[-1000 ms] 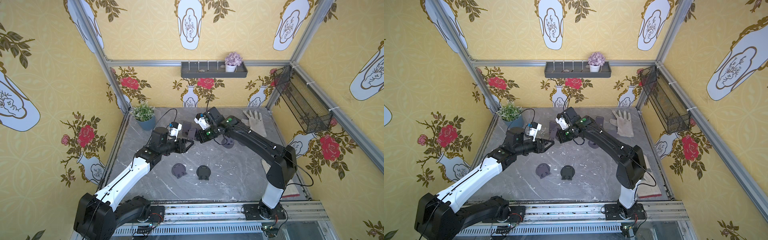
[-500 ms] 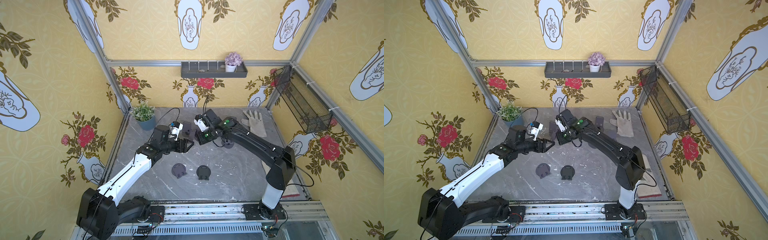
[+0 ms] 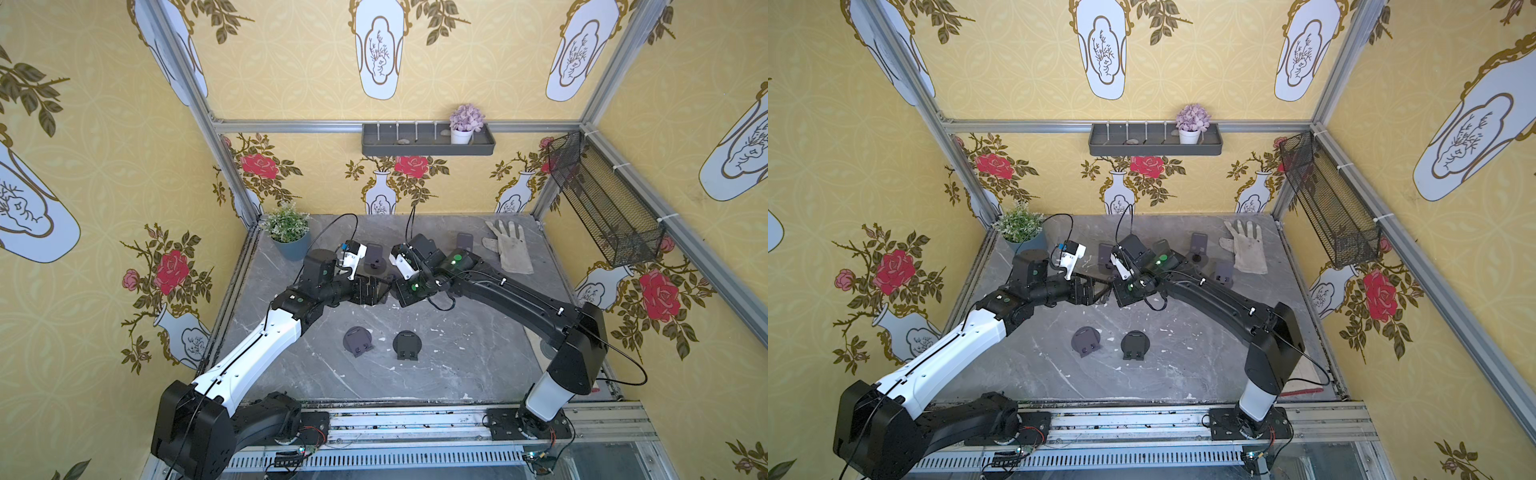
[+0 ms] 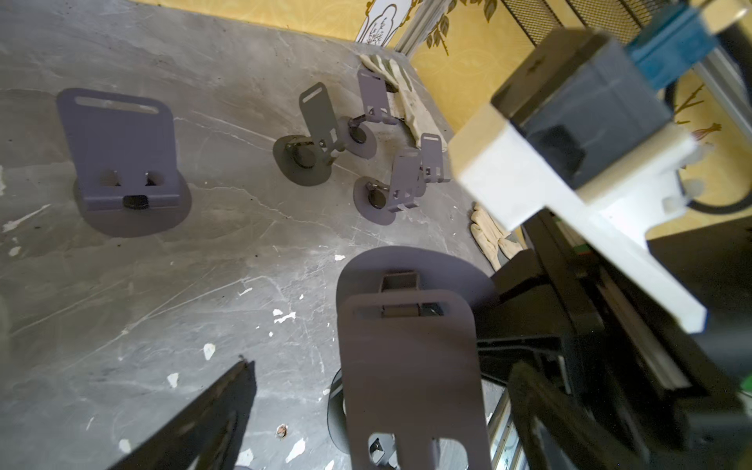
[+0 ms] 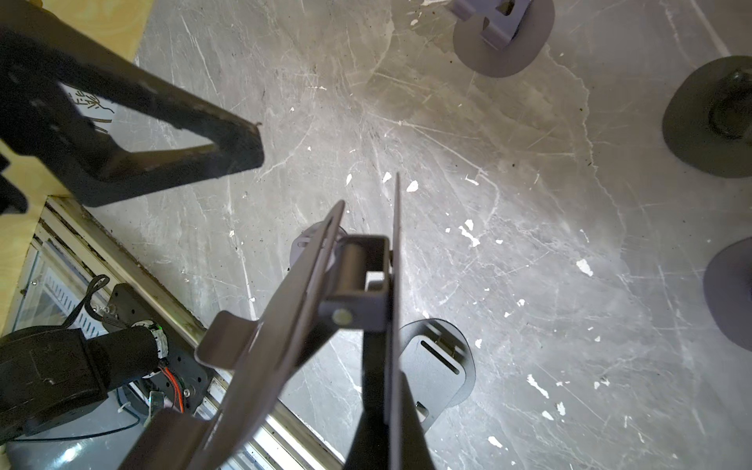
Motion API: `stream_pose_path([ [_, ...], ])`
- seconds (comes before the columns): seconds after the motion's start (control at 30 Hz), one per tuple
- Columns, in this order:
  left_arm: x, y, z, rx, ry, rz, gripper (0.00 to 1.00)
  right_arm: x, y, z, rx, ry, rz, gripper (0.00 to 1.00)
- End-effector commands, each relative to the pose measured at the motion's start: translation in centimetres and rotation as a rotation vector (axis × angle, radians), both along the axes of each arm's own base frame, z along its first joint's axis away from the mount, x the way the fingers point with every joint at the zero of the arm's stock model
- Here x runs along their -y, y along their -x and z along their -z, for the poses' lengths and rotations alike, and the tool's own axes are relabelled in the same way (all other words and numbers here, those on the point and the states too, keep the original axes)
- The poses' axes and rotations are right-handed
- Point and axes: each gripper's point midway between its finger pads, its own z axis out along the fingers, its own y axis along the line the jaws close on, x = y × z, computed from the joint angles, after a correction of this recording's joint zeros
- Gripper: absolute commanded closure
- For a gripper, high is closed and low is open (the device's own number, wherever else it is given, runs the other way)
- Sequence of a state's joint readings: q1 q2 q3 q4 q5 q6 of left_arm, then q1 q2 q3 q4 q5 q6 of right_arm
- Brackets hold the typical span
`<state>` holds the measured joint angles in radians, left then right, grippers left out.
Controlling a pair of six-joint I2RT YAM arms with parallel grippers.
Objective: Open the phone stand
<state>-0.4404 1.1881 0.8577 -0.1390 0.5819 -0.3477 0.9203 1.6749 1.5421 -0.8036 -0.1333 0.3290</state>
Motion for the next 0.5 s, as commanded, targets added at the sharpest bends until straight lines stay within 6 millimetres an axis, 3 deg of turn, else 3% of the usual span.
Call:
stream_pose_path([
  [0.0, 0.9, 0.5, -0.7, 0.038, 0.052, 0.065, 0.03, -0.8, -0.2, -1.4, 0.018, -0.069, 0.005, 1.00],
  [0.47, 1.3, 1.4, -1.7, 0.063, 0.129, 0.096, 0.10, -1.6, 1.0, -1.4, -0.005, -0.098, -0.023, 1.00],
])
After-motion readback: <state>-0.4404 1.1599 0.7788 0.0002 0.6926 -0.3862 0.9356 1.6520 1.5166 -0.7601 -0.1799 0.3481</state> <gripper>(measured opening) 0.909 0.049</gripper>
